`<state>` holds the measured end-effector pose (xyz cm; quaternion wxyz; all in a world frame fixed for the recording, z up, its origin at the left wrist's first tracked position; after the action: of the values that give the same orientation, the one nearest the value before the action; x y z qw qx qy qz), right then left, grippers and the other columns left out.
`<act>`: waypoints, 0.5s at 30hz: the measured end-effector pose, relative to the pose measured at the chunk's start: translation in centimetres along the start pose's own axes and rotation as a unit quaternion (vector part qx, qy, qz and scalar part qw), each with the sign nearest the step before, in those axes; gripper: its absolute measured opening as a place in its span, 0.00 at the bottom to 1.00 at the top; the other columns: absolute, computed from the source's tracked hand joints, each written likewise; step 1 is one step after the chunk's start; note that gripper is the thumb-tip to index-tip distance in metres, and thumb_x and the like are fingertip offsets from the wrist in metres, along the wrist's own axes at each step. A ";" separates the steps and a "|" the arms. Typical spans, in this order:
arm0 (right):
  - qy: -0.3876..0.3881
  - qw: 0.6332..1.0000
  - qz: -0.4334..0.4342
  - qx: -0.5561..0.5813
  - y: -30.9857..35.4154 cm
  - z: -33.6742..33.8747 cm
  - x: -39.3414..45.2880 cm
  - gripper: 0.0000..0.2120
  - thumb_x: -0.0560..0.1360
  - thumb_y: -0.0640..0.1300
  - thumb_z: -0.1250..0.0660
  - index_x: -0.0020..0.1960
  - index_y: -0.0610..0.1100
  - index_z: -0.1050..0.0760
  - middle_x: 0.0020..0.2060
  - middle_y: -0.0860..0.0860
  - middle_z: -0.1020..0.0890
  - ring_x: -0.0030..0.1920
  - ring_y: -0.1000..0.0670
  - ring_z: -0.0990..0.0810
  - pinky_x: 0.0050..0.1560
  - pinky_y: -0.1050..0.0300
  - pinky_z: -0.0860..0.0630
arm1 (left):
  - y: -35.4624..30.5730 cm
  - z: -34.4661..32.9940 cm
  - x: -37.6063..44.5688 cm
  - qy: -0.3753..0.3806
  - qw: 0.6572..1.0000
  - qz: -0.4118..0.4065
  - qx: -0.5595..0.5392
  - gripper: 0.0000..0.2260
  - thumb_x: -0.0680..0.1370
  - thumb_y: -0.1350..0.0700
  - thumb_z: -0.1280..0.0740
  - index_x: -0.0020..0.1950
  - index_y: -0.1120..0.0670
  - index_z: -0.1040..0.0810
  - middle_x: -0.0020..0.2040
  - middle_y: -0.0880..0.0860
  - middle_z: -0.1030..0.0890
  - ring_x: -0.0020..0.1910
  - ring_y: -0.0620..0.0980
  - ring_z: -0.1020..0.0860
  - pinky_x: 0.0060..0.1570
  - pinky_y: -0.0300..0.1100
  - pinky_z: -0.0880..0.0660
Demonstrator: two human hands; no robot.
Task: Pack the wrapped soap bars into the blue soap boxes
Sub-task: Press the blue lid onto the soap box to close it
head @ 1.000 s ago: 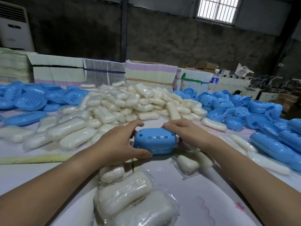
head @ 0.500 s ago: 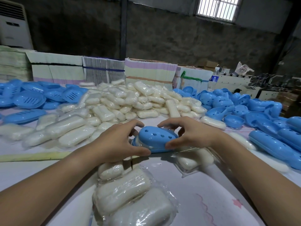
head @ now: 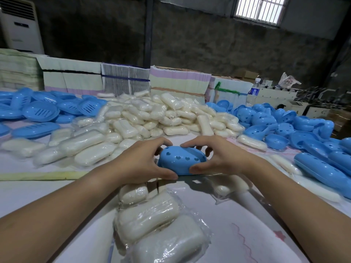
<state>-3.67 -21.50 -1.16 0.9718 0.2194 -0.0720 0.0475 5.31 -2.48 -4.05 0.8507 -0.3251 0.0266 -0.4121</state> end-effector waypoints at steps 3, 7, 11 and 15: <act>0.006 0.999 0.010 -0.031 0.2 -0.1 0.2 0.29 0.65 0.60 0.28 0.66 0.64 0.27 0.56 0.64 0.24 0.54 0.63 0.27 0.46 0.69 0.30 | 0.0 0.0 0.0 -0.001 1.000 -0.002 0.001 0.31 0.58 0.37 0.20 0.57 0.34 0.28 0.51 0.36 0.22 0.47 0.27 0.26 0.42 0.33 0.30; 0.026 0.999 0.008 -0.046 0.3 -0.3 0.5 0.29 0.68 0.59 0.28 0.68 0.65 0.29 0.55 0.64 0.25 0.52 0.64 0.28 0.46 0.67 0.33 | -0.6 0.0 -0.1 -0.007 1.000 -0.011 0.026 0.31 0.58 0.37 0.19 0.57 0.39 0.25 0.53 0.36 0.23 0.55 0.38 0.25 0.55 0.43 0.25; 0.033 0.998 0.007 -0.048 0.3 -0.5 0.6 0.29 0.67 0.61 0.28 0.67 0.67 0.30 0.54 0.65 0.26 0.52 0.66 0.29 0.45 0.68 0.33 | -1.0 0.1 -0.1 -0.003 0.999 -0.021 0.042 0.31 0.59 0.36 0.20 0.59 0.38 0.25 0.53 0.36 0.23 0.55 0.40 0.25 0.57 0.46 0.24; 0.036 0.998 0.006 -0.041 0.2 -0.7 0.6 0.33 0.62 0.67 0.31 0.67 0.68 0.31 0.56 0.65 0.25 0.53 0.64 0.27 0.47 0.66 0.32 | -0.8 0.1 -0.1 -0.002 0.998 -0.025 0.050 0.31 0.62 0.36 0.21 0.62 0.37 0.26 0.55 0.37 0.23 0.56 0.40 0.26 0.57 0.44 0.25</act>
<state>-2.99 -21.01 -1.59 0.9817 0.1767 -0.0407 0.0582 4.71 -2.72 -3.51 0.8555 -0.2836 -0.0034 -0.4332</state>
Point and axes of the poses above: each hand's wrist, its own x-axis towards the middle knuckle, its own z-axis out of the back of the hand, y = z × x, the point moved 4 cm from there along x, towards the middle knuckle
